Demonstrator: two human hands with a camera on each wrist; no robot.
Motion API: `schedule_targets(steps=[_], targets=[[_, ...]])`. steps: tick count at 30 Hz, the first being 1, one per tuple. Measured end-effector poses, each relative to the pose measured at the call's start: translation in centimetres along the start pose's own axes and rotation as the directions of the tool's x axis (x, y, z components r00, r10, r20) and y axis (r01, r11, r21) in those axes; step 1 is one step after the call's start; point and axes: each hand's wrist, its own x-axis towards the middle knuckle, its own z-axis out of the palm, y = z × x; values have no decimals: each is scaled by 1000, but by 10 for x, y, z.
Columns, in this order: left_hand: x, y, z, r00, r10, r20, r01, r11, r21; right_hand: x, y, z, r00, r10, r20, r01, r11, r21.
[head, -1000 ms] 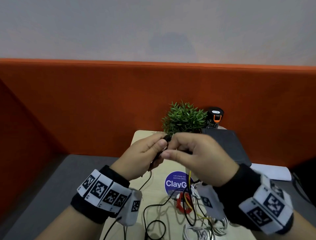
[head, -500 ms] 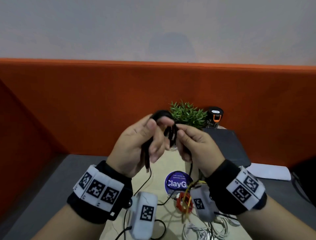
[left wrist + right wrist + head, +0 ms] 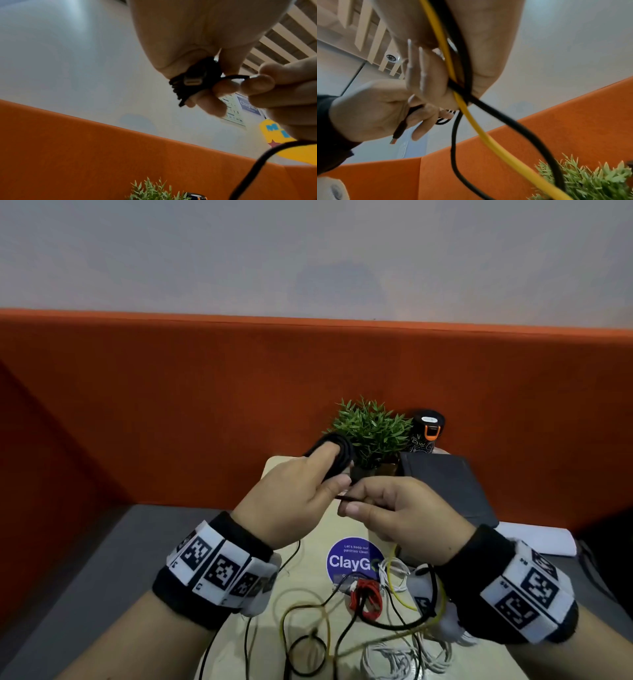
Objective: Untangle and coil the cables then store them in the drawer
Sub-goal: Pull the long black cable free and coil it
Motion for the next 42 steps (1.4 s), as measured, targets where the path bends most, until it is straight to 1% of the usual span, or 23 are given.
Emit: schedule_targets(steps=[3,5,9,12,14,15,17,20,22,24,27,29,30,31,33,35,36,37,38,39,40,41,42], targets=[[1,-1,-5,995,45,88,-54,993,103,3,-1,-6,997,-76,-20,75,996,-45],[2,2,-12,990,36,135,-57,987,153,7,2,-9,995,-95,-32,96,995,19],[2,0,-24,979,8,204,-19,998,54,10,8,-7,992,-123,-1,122,989,83],[-3,-7,-30,963,-74,260,63,997,48,13,12,-10,987,-148,-55,154,978,140],[-8,-12,-32,965,-107,238,145,979,-146,16,11,-15,982,-169,-88,183,965,188],[-10,-12,-32,969,-131,212,196,926,-324,17,11,-17,980,-176,-95,193,958,210],[-14,-12,-30,974,-156,165,227,722,-654,19,8,-15,979,-175,-106,197,944,263],[-12,-9,-22,992,-98,75,112,454,-884,22,7,-6,982,-156,-107,181,942,283],[-9,-7,-19,998,-66,18,37,306,-951,24,7,0,985,-140,-105,161,961,227],[-6,-5,-17,997,-73,-23,-9,185,-983,25,7,6,986,-128,-111,149,966,213],[-3,3,-18,985,-167,-54,-53,9,-999,24,8,16,989,-111,-99,126,979,162],[0,6,-18,966,-251,-59,-78,-69,-995,25,13,22,988,-111,-108,118,991,65],[2,7,-18,955,-286,-74,-98,-71,-993,25,16,23,987,-107,-117,110,994,17],[3,6,-16,947,-305,-95,-117,-54,-992,25,18,25,989,-92,-118,92,996,-5],[5,6,-13,948,-288,-136,-142,1,-990,25,17,30,994,-73,-85,78,996,51],[5,7,-9,949,-259,-177,-148,126,-981,25,15,36,995,-89,-33,94,979,181],[5,8,-8,951,-238,-197,-143,228,-963,24,14,38,996,-92,-12,92,966,244],[4,10,-6,953,-211,-219,-132,359,-924,24,13,39,996,-91,3,86,948,306],[2,10,-5,956,-175,-236,-113,522,-845,25,12,38,996,-88,15,76,929,363],[1,10,-5,961,-129,-246,-91,692,-716,25,11,37,996,-80,35,58,905,421],[0,10,-4,967,-73,-244,-78,826,-558,26,8,35,995,-76,69,34,879,476],[-1,9,-3,969,-17,-245,-84,913,-400,26,6,33,992,-75,102,8,844,537],[-2,8,-2,969,35,-244,-101,960,-262,26,5,30,989,-71,128,-19,804,594]])
